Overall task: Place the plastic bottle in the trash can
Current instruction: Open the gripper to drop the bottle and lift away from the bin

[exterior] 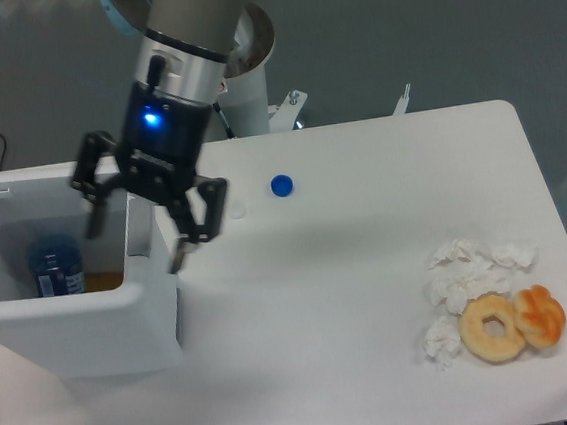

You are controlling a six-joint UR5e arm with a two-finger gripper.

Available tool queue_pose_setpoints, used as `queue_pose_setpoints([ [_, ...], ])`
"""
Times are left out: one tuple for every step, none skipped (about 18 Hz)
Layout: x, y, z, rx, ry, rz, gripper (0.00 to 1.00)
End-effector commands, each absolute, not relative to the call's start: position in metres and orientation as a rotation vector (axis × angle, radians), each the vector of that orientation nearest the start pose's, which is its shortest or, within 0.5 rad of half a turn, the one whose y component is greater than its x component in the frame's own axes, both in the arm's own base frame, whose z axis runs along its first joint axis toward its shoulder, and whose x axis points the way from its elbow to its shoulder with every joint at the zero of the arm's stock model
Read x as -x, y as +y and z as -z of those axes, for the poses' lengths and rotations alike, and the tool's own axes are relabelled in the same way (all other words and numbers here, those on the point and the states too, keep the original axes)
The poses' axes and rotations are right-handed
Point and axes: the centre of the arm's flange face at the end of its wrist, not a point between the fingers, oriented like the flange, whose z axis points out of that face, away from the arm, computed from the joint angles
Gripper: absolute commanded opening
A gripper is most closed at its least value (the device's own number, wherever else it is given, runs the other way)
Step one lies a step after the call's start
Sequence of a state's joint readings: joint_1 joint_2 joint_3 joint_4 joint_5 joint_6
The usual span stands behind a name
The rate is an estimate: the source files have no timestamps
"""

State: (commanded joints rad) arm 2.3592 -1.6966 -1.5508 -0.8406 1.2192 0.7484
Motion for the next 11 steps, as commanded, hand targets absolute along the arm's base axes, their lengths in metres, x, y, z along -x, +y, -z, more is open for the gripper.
queue_pose_setpoints([
  [0.295, 0.525, -0.525, 2.457, 0.113, -0.26, 1.0],
  [0.303, 0.521, -0.524, 2.463, 0.123, -0.277, 1.0],
  [0.31, 0.519, -0.521, 2.472, 0.115, -0.288, 1.0],
  [0.315, 0.517, -0.519, 2.486, 0.106, -0.308, 1.0],
  [0.318, 0.514, -0.518, 2.508, 0.096, -0.343, 1.0],
  [0.321, 0.51, -0.518, 2.543, 0.095, -0.4, 1.0],
  [0.323, 0.506, -0.518, 2.575, 0.111, -0.466, 1.0],
  [0.325, 0.503, -0.517, 2.6, 0.126, -0.509, 1.0],
  [0.325, 0.501, -0.514, 2.613, 0.137, -0.51, 1.0],
  [0.326, 0.5, -0.513, 2.615, 0.135, -0.51, 1.0],
  [0.325, 0.499, -0.513, 2.617, 0.134, -0.512, 1.0],
])
